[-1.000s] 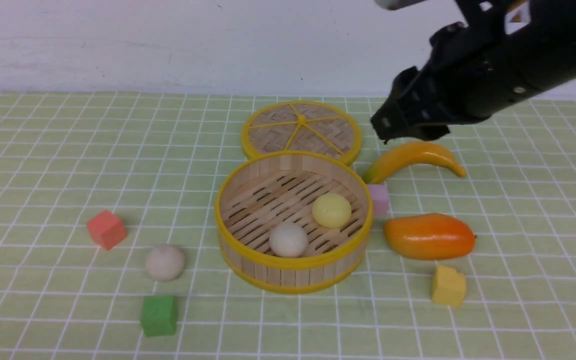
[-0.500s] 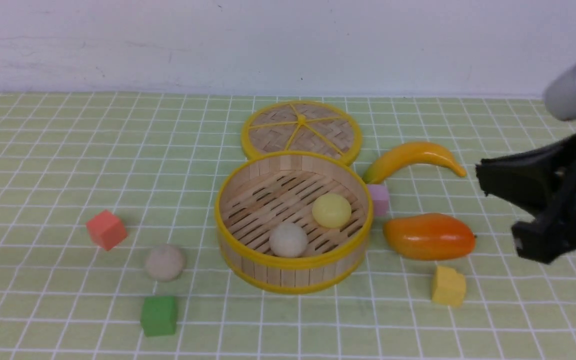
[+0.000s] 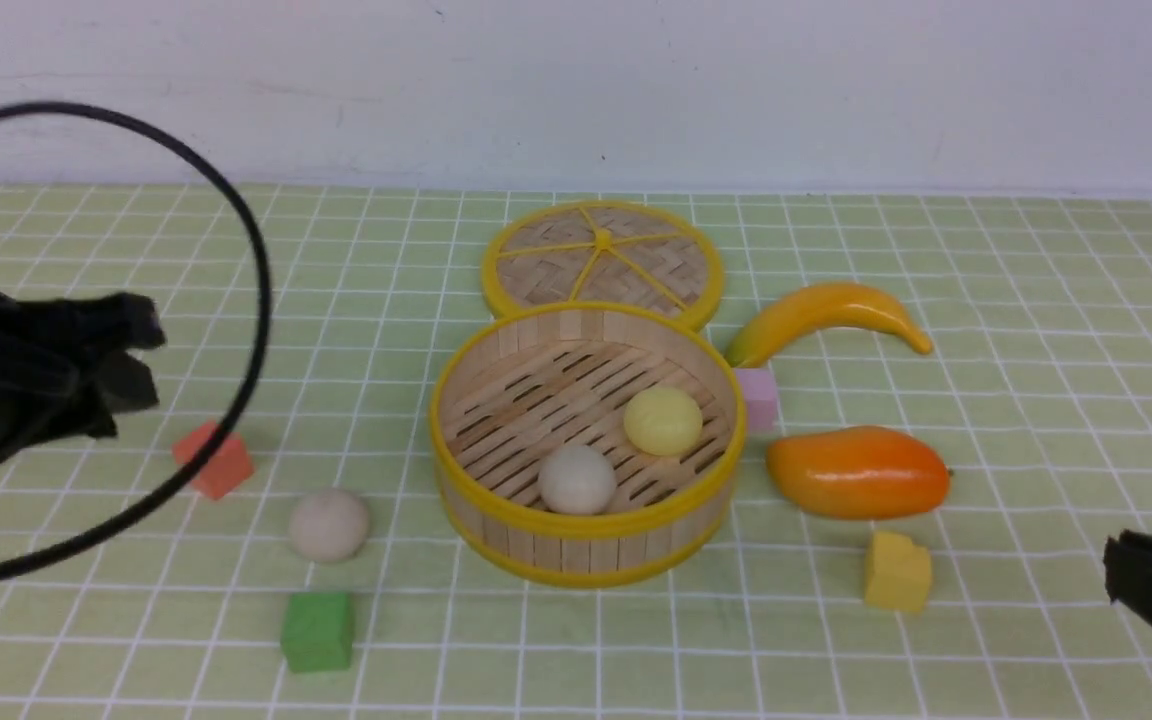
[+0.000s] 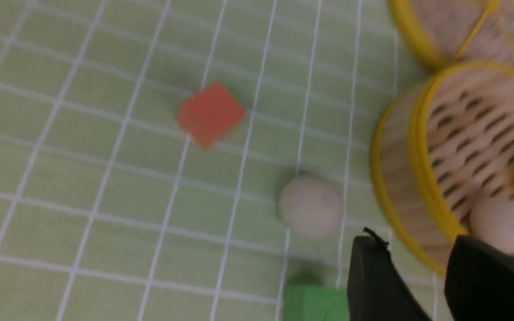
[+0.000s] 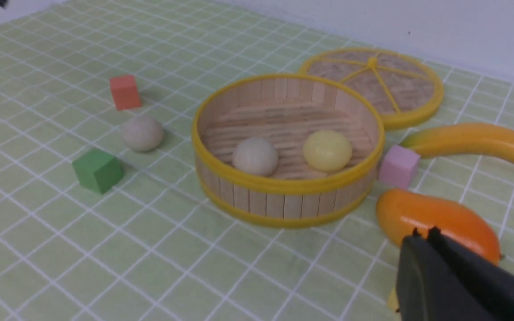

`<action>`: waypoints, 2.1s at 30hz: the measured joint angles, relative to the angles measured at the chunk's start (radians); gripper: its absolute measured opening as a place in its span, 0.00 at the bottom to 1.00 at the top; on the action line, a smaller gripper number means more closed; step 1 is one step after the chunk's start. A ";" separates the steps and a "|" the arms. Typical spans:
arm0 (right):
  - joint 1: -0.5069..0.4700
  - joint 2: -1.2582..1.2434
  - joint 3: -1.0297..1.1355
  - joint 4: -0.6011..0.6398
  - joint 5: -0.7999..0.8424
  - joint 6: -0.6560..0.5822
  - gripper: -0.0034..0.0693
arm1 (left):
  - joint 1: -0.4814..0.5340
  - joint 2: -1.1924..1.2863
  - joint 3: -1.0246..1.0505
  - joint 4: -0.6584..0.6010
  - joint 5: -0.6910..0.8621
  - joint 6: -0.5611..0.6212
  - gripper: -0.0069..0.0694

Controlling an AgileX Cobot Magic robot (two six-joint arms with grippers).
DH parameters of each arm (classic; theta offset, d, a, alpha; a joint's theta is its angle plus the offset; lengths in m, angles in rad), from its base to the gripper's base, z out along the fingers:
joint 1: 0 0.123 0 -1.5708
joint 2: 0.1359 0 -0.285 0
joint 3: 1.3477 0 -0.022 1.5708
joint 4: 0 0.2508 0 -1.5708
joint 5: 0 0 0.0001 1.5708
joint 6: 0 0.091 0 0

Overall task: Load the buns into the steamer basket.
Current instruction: Use the left arm to grab a steamed stuffed bun, then use the left arm to put the steamed stuffed bun into the steamer

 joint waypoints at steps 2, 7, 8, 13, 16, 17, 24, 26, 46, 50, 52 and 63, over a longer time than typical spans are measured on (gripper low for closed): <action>0.000 -0.027 0.014 -0.001 0.008 0.000 0.03 | -0.024 0.071 -0.054 -0.024 0.078 0.074 0.40; 0.000 -0.052 0.025 -0.001 0.030 0.000 0.03 | -0.117 0.226 -0.178 0.020 0.164 0.062 0.40; 0.000 -0.054 0.025 -0.001 0.032 0.001 0.04 | -0.135 0.249 -0.193 0.053 0.165 0.037 0.40; 0.000 -0.055 0.025 -0.004 0.039 0.001 0.04 | -0.195 0.381 -0.267 0.203 0.171 -0.098 0.40; 0.000 -0.055 0.025 -0.004 0.043 0.001 0.05 | -0.213 0.461 -0.298 0.273 0.164 -0.157 0.40; 0.000 -0.055 0.025 -0.004 0.045 0.001 0.05 | -0.213 0.478 -0.304 0.289 0.158 -0.168 0.40; 0.000 -0.055 0.026 -0.004 0.045 0.001 0.05 | -0.213 0.568 -0.316 0.305 0.088 -0.191 0.40; 0.000 -0.055 0.027 -0.004 0.046 0.001 0.06 | -0.213 0.586 -0.316 0.297 0.060 -0.191 0.40; 0.000 -0.055 0.027 -0.004 0.053 0.001 0.08 | -0.213 0.655 -0.318 0.280 0.050 -0.217 0.30; 0.000 -0.055 0.027 -0.004 0.053 0.001 0.09 | -0.213 0.655 -0.318 0.280 0.054 -0.217 0.11; 0.000 -0.055 0.027 -0.004 0.053 0.001 0.09 | -0.213 0.654 -0.318 0.280 0.057 -0.217 0.07; 0.000 -0.055 0.027 -0.004 0.053 0.001 0.11 | -0.233 0.579 -0.470 0.277 0.143 -0.203 0.07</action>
